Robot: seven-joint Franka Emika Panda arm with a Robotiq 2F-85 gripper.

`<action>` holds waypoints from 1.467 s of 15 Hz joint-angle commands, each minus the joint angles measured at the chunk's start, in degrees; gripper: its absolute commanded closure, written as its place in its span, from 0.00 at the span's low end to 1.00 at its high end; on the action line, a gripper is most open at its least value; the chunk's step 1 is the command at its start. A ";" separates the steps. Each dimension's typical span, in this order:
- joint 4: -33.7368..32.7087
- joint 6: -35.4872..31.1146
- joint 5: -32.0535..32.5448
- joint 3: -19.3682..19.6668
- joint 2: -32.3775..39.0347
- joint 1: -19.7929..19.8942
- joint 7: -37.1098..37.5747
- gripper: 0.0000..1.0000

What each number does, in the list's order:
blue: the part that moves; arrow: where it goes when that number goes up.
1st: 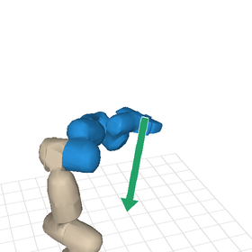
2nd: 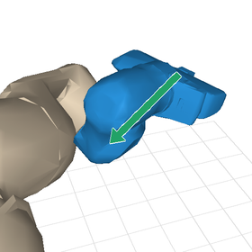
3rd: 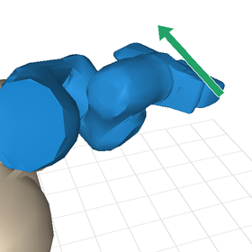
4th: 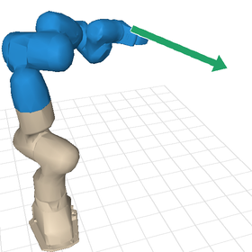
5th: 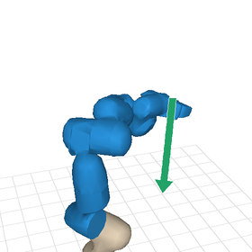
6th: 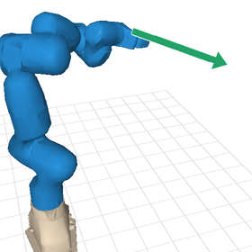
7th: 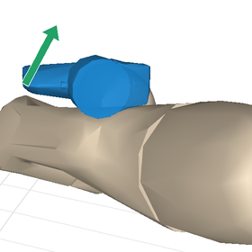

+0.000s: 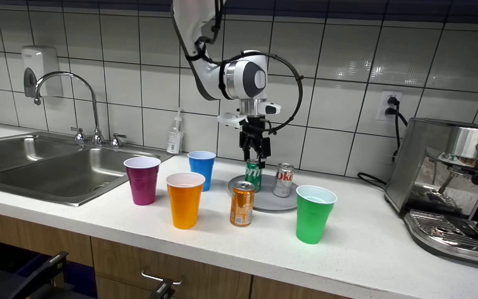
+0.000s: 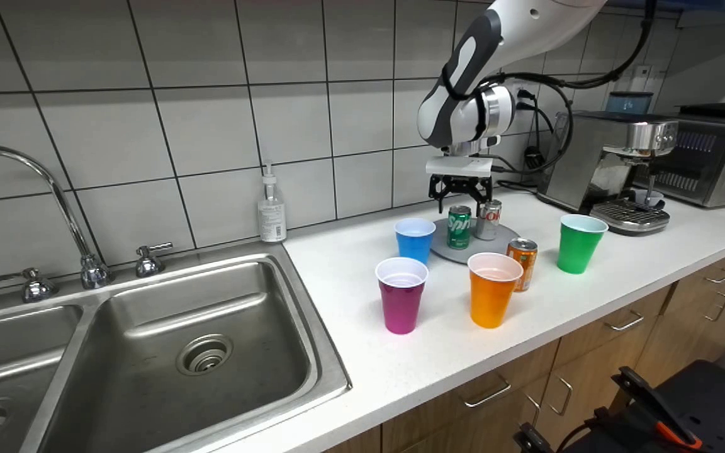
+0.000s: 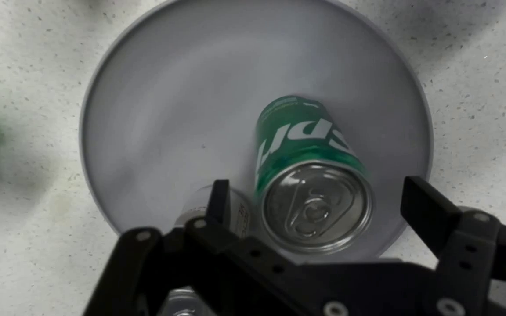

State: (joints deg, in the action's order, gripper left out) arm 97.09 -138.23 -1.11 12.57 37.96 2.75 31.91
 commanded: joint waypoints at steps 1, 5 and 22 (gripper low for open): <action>-2.79 2.92 -0.57 0.62 1.43 -0.46 1.42 0.00; -2.94 2.63 -0.67 0.59 1.58 -0.34 1.38 0.42; -4.84 3.60 0.39 0.36 0.56 -2.85 1.25 0.62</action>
State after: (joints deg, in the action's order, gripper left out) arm 94.26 -137.61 -1.06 12.89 39.06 0.96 32.32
